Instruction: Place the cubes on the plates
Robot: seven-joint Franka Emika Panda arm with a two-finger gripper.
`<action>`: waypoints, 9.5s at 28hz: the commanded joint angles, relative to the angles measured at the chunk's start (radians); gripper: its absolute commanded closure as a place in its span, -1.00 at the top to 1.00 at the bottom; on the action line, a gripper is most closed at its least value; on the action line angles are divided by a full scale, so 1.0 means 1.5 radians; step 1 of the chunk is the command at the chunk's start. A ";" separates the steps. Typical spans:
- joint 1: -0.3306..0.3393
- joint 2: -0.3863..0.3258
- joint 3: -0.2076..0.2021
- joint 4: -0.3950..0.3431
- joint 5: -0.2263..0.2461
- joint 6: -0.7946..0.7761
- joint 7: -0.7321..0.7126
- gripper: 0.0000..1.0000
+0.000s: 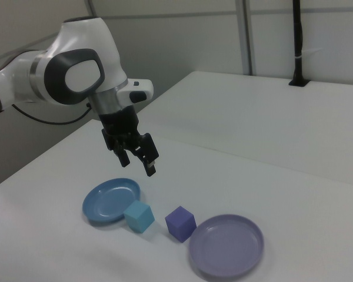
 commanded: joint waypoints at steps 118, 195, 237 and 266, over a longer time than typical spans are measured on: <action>-0.021 0.175 0.053 -0.068 0.042 0.246 -0.049 1.00; 0.149 0.233 0.108 -0.061 -0.008 0.341 0.076 0.73; 0.043 -0.019 -0.048 -0.062 0.043 0.081 0.016 1.00; 0.024 -0.029 -0.051 -0.046 0.062 0.079 -0.003 1.00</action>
